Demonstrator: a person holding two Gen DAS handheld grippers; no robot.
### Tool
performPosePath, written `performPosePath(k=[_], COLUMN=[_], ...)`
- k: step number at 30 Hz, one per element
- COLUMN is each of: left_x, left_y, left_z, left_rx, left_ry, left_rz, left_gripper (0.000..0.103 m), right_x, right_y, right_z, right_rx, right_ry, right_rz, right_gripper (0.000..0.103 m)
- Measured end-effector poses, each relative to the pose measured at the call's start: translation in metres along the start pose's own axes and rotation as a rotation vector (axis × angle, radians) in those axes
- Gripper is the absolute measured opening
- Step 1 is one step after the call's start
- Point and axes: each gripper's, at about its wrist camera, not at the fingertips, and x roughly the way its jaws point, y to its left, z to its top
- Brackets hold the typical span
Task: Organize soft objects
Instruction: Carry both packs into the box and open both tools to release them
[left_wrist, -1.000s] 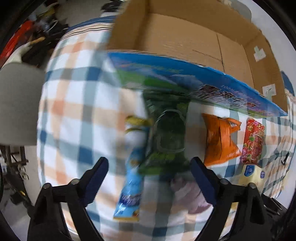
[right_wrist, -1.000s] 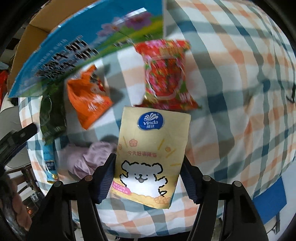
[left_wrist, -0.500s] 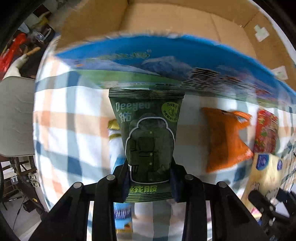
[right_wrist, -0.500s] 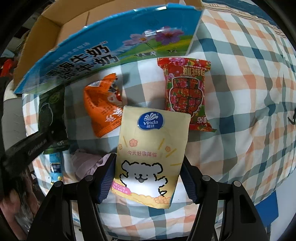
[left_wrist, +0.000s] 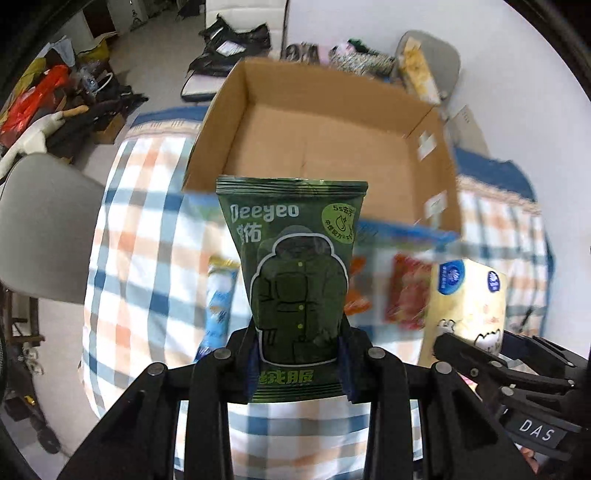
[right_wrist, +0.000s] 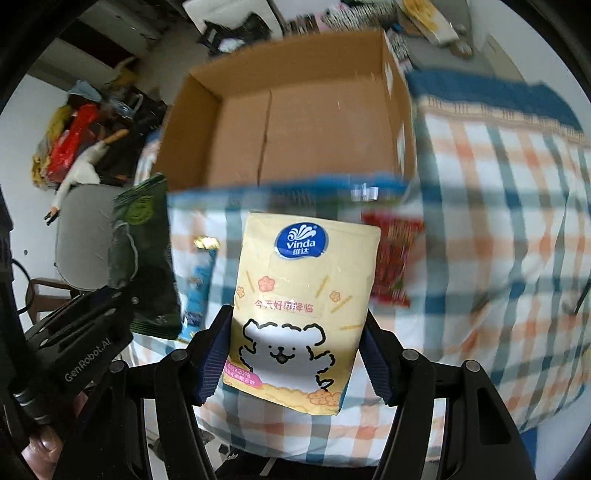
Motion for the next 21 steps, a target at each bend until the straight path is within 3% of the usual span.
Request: performPosePath(k=[5, 9, 12, 21], left_x=[0.006, 0.032, 0.070, 0.162], left_y=[-0.012, -0.021, -0.021, -0.034], left_z=[0.074, 0.133, 0.174, 0.241], left_rx=[-0.011, -0.009, 0.003, 0.032], left_ry=[0.007, 0.071, 0.130, 0.266], left_rz=[-0.063, -0.104, -0.111, -0.138], left_gripper=[0.030, 0.030, 0.030, 0.031], right_x=[-0.011, -0.018, 0.001, 0.038], right_y=[-0.005, -0.015, -0.026, -0.030], right_z=[0.034, 0.107, 0.137, 0.229], right_rx=[-0.028, -0.001, 0.017, 0.002], right_ry=[-0.032, -0.030, -0.011, 0.044], right_rz=[0.014, 0.003, -0.014, -0.115], right_gripper=[0.067, 0.067, 0.067, 0.067])
